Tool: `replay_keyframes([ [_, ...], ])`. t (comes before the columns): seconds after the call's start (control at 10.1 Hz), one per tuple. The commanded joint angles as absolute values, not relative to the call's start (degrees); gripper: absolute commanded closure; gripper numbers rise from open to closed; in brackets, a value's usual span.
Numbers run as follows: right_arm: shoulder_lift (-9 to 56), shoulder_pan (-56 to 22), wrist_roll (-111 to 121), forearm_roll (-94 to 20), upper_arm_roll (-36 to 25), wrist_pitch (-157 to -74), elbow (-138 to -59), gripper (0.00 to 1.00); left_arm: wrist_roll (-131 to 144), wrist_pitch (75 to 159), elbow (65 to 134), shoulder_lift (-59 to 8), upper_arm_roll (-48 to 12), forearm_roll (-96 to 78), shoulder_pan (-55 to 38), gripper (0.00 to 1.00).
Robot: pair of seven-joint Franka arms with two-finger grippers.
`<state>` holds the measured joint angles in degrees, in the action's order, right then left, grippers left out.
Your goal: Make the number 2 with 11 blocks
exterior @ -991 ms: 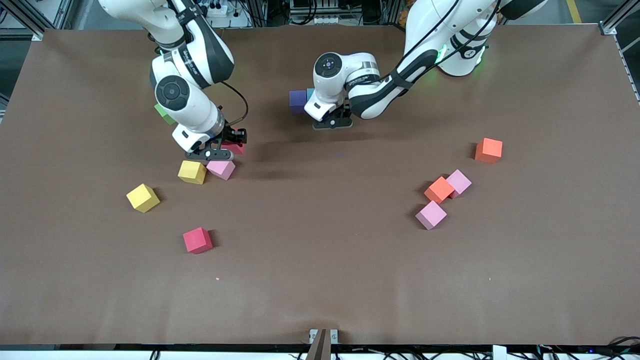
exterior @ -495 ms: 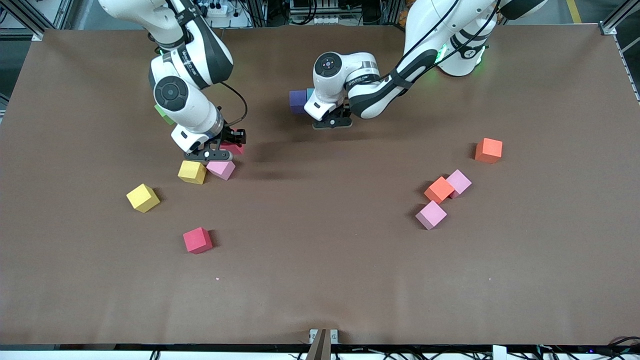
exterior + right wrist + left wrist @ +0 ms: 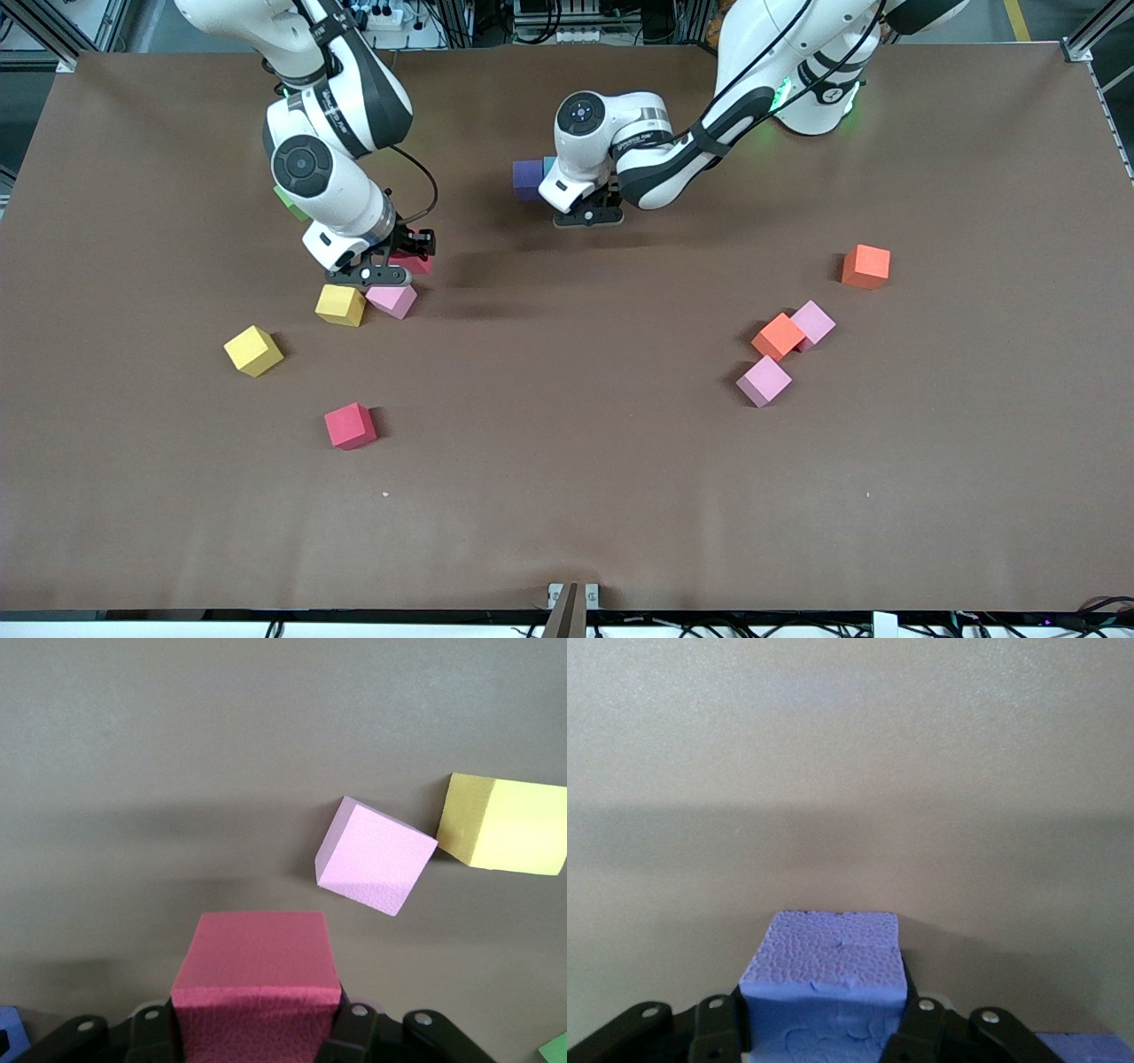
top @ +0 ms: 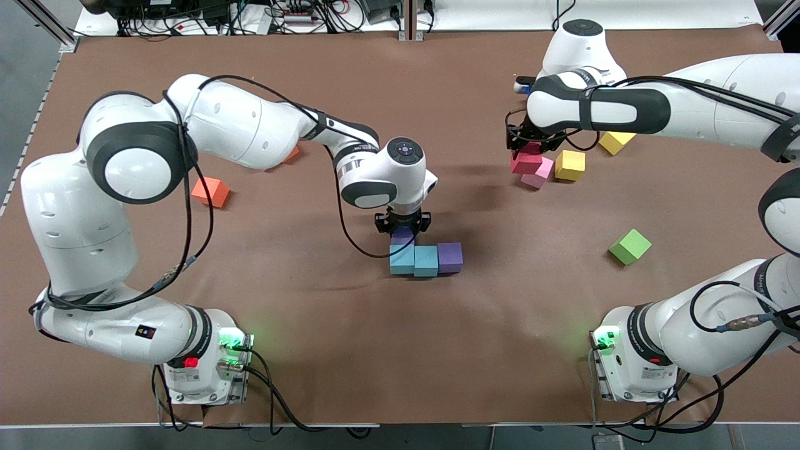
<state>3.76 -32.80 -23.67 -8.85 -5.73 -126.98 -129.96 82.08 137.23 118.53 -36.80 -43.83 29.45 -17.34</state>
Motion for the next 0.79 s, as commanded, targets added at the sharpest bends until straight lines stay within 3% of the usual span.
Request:
replay_keyframes([
  [0.0, 3.96, -31.73, -22.5, -9.84, -5.19, -126.04, -129.11, 0.92, 82.09, 137.9, 120.32, -37.09, -43.42, 30.59, -18.02, 0.81],
  [0.2, 3.96, -31.64, -22.5, -9.76, -5.19, -126.04, -129.02, 0.92, 82.09, 137.9, 120.32, -37.09, -43.42, 30.5, -18.02, 0.77],
  [0.3, 3.96, -31.64, -22.5, -9.76, -5.19, -126.04, -129.02, 0.92, 82.79, 137.9, 120.24, -37.0, -43.42, 30.5, -18.02, 0.56],
  [0.4, 3.96, -31.64, -22.5, -9.76, -5.19, -126.04, -129.02, 0.92, 84.88, 137.47, 119.89, -37.0, -43.42, 30.24, -17.84, 0.01],
  [0.69, 3.96, -31.64, -22.5, -9.76, -5.19, -126.04, -128.94, 0.92, 87.63, 137.37, 119.36, -36.83, -43.33, 30.15, -17.75, 0.0],
])
